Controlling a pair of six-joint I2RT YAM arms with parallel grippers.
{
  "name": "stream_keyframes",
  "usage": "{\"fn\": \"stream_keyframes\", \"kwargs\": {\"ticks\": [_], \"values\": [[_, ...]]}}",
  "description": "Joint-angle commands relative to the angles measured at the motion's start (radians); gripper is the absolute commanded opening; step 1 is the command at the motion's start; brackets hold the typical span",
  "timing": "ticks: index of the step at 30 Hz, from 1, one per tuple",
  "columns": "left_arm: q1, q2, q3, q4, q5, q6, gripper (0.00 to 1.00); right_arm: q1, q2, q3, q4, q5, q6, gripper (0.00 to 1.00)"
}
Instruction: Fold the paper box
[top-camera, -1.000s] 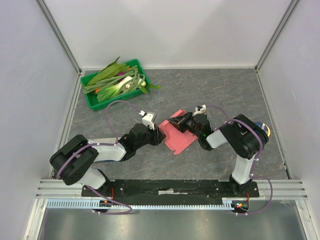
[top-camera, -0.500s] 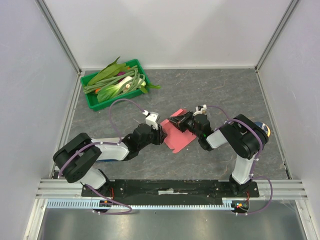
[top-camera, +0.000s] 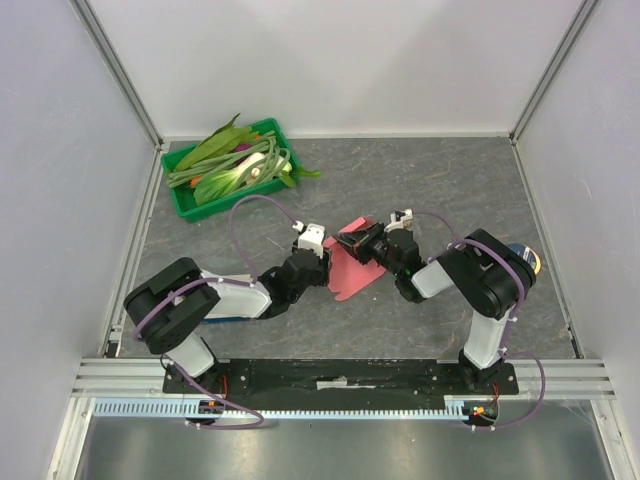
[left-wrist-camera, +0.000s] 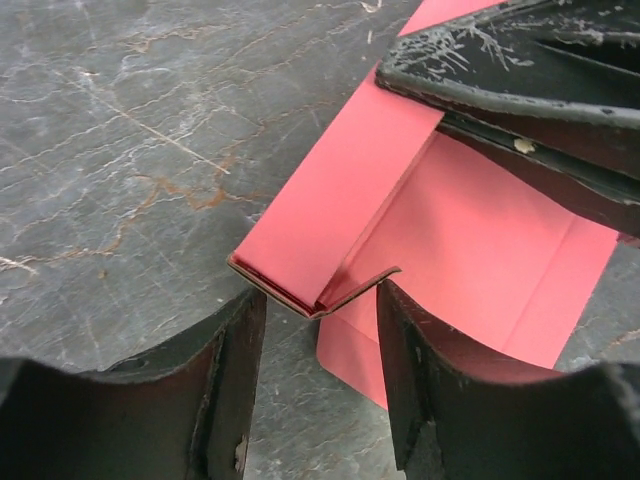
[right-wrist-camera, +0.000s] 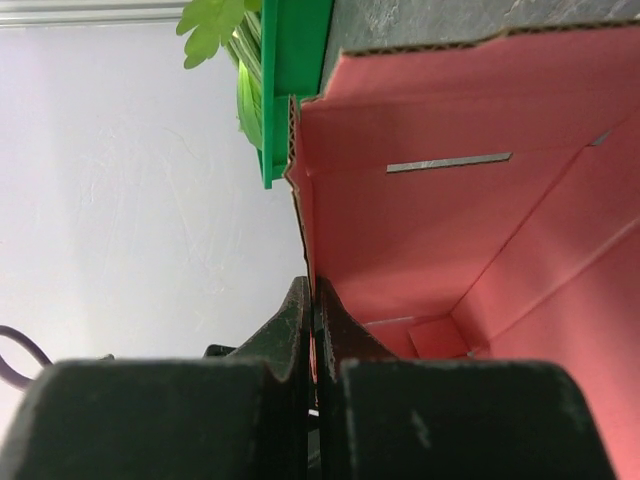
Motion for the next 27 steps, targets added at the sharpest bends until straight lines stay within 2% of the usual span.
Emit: {"fn": "stream_keyframes", "kwargs": {"ticks": [1,8,12,14,17,22,27], "values": [[0.003,0.013,0.025,0.067,-0.133,0.045,0.56,0.030,0.013,-0.002,-0.004,-0.061,-0.008,0.00],[0.003,0.034,0.015,0.174,-0.141,0.134,0.59,0.030,0.022,-0.001,0.001,-0.075,-0.008,0.00],[0.005,0.045,0.021,0.190,-0.143,0.182,0.49,0.030,0.034,-0.005,0.019,-0.081,-0.002,0.00],[0.005,0.047,0.017,0.191,-0.135,0.182,0.47,0.030,0.040,-0.004,0.025,-0.082,0.003,0.00],[0.005,0.039,0.003,0.187,-0.089,0.174,0.55,0.030,0.049,0.005,0.028,-0.089,0.003,0.00],[0.006,-0.103,-0.060,0.106,0.043,0.102,0.71,0.029,0.057,0.011,0.028,-0.098,0.003,0.00],[0.006,-0.249,-0.141,0.046,0.173,0.075,0.75,0.030,0.076,0.022,0.042,-0.110,0.007,0.00]]}}
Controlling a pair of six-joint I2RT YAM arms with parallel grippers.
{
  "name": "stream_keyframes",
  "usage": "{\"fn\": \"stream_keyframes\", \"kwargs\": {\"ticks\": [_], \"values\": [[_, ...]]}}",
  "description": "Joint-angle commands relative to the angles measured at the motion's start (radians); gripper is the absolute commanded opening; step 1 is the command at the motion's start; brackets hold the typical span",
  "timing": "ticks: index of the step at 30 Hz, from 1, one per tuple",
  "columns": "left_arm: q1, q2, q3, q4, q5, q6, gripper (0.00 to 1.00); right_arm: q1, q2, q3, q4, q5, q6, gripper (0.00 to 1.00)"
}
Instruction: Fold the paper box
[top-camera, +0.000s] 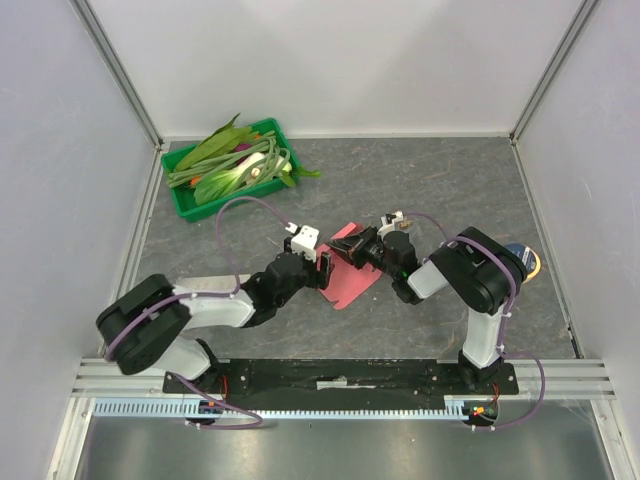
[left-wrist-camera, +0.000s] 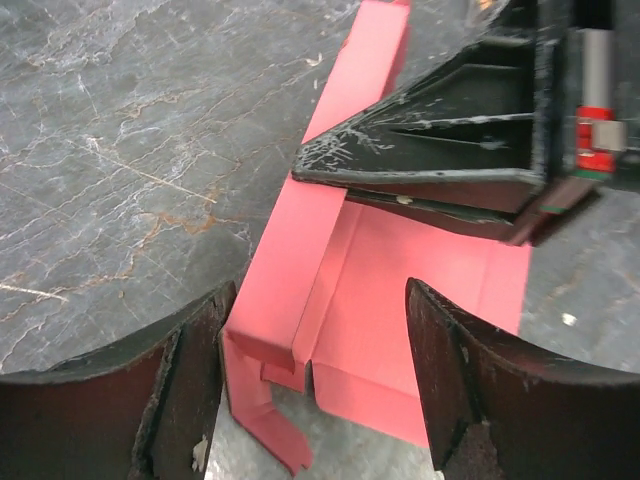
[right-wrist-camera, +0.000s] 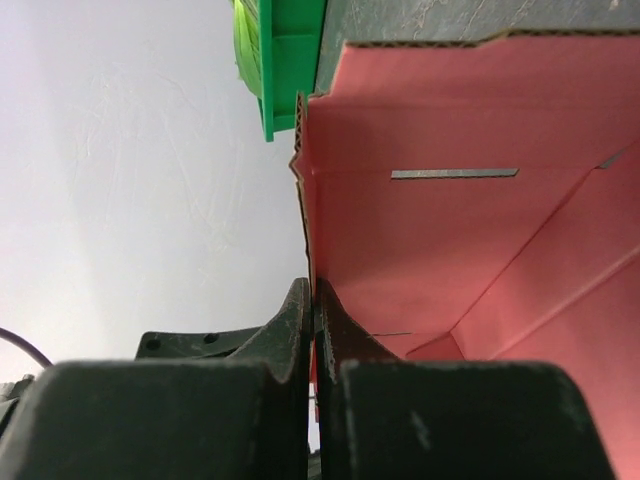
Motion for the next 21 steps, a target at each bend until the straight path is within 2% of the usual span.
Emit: {"fn": "stream_keyframes", "kwargs": {"ticks": [1,4,5,7,9,10,15,18,21], "values": [[0.004,-0.184,-0.073,-0.033,0.145,-0.047,0.75,0.005,0.031,0.017,-0.006,-0.022,-0.009,0.00],[0.002,-0.351,-0.150,-0.075,0.166,-0.108,0.74,0.000,0.031,0.018,-0.005,-0.023,-0.008,0.00],[0.002,-0.402,-0.164,-0.143,0.149,-0.143,0.72,0.000,0.032,0.020,-0.005,-0.026,-0.008,0.00],[0.005,-0.480,-0.190,-0.231,0.077,-0.171,0.61,-0.002,0.031,0.018,-0.003,-0.025,-0.008,0.00],[0.011,-0.572,-0.184,-0.395,-0.028,-0.234,0.49,-0.002,0.035,0.020,-0.001,-0.026,-0.008,0.00],[0.017,-0.591,-0.181,-0.433,-0.046,-0.255,0.47,-0.002,0.037,0.021,0.000,-0.028,-0.005,0.00],[0.033,-0.556,-0.124,-0.660,-0.158,-0.422,0.41,-0.002,0.038,0.020,0.008,-0.023,-0.002,0.00],[0.036,-0.536,-0.164,-0.581,-0.157,-0.453,0.47,-0.002,0.032,0.018,0.005,-0.022,0.000,0.00],[0.047,-0.449,-0.153,-0.509,-0.112,-0.392,0.51,0.000,0.026,0.020,-0.004,-0.023,-0.005,0.00]]}}
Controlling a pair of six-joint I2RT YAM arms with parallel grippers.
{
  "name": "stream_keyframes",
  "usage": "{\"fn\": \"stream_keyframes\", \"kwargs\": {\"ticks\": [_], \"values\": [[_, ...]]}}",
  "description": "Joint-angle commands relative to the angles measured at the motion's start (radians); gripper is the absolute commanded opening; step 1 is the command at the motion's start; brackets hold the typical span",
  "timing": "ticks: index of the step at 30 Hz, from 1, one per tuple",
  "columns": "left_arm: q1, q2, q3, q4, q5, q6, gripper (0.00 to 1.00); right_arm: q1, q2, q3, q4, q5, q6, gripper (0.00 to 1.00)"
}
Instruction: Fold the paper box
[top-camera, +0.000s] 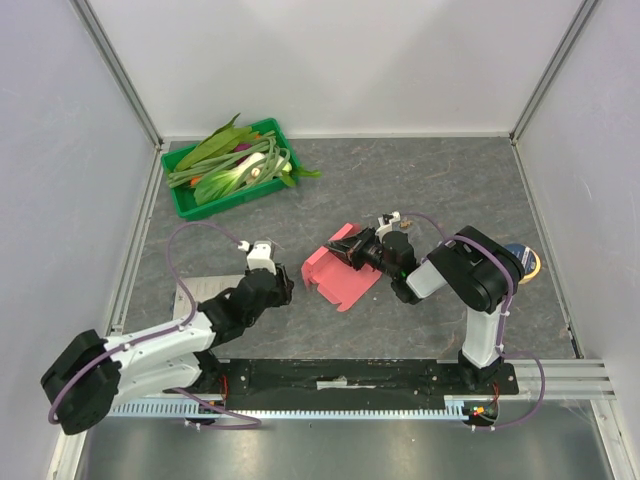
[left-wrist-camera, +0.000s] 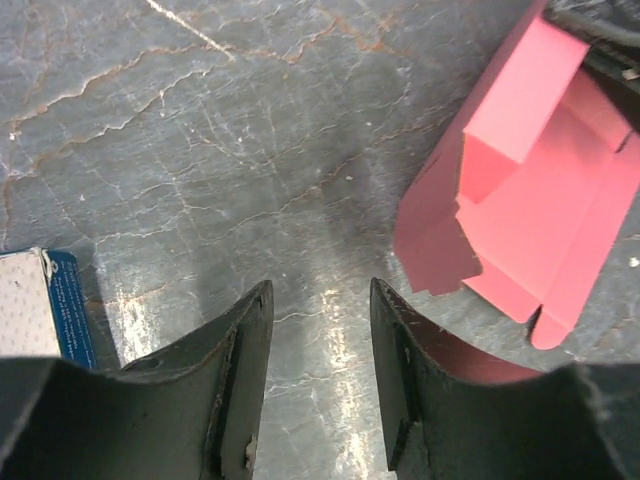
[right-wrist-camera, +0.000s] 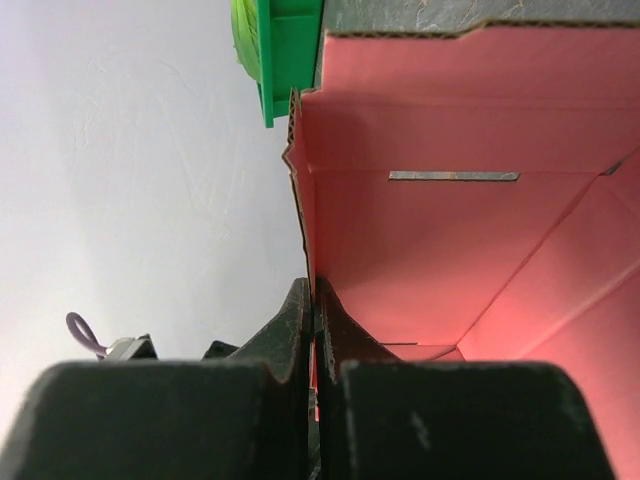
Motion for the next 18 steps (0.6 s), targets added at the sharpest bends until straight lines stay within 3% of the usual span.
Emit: {"fn": "stream_keyframes", "kwargs": {"ticks": [1,5,12,18], "values": [[0.013,0.101,0.018,0.119,-0.010,0.011,0.52,-0.003,0.005,0.010,-0.017,0.006,-0.017,0.00],[0.018,0.204,0.004,0.368,0.098,0.140,0.55,-0.001,0.006,0.008,-0.016,0.009,-0.014,0.00],[0.016,0.340,0.067,0.477,0.157,0.252,0.54,-0.001,-0.015,0.013,-0.047,0.018,-0.024,0.00],[0.016,0.360,0.078,0.516,0.185,0.263,0.56,0.000,-0.030,0.007,-0.051,0.023,-0.027,0.00]]}}
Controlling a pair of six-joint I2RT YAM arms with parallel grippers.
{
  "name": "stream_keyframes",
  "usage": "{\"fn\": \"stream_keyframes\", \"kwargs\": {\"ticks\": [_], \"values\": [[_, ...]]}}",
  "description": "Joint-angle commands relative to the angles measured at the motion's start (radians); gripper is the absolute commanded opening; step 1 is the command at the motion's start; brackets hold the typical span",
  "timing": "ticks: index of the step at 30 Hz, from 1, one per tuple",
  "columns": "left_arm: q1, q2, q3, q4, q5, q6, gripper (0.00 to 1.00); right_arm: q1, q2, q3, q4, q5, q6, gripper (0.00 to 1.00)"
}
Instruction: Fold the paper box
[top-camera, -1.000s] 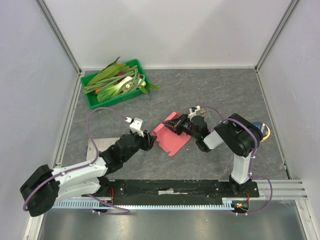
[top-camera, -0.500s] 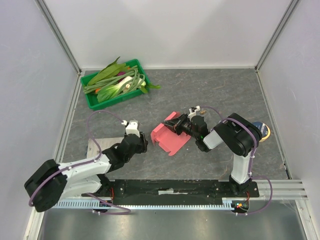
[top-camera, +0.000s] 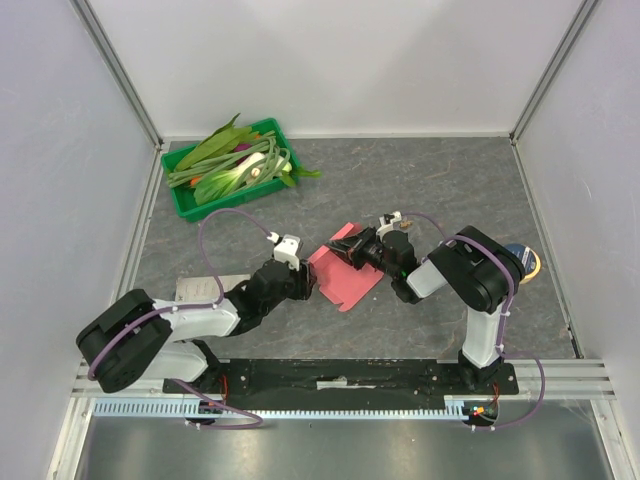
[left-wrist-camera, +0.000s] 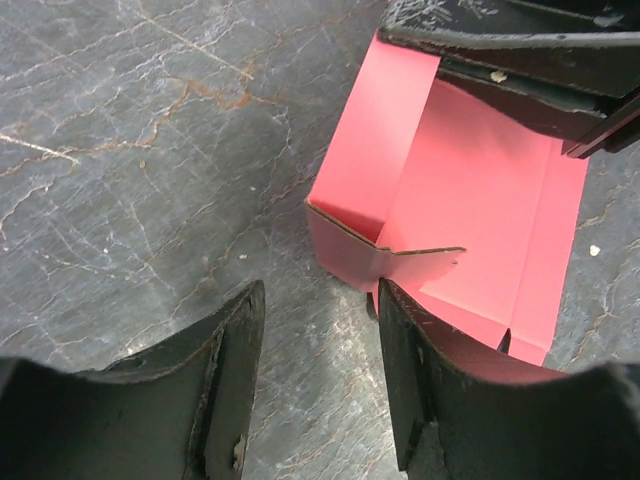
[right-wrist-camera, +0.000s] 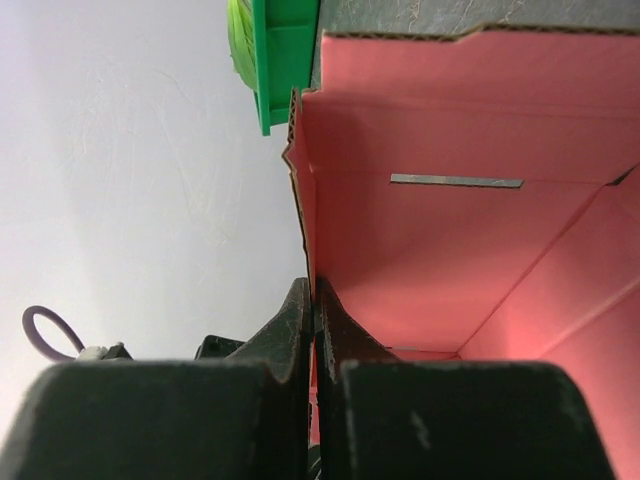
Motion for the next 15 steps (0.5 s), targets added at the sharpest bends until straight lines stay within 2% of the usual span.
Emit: {"fn": "stream_keyframes", "kwargs": {"ticks": [1,10,15], "values": [[0.002,0.013,0.052,0.098,0.004,0.049,0.57,0.002,-0.030,0.004,-0.042,0.015,-0.028,0.00],[0.002,0.073,0.071,0.133,-0.026,0.009,0.60,0.007,-0.036,-0.006,-0.036,0.028,-0.019,0.00],[-0.003,0.120,0.089,0.153,-0.101,-0.006,0.58,0.017,-0.053,-0.027,-0.033,0.060,-0.010,0.00]]}}
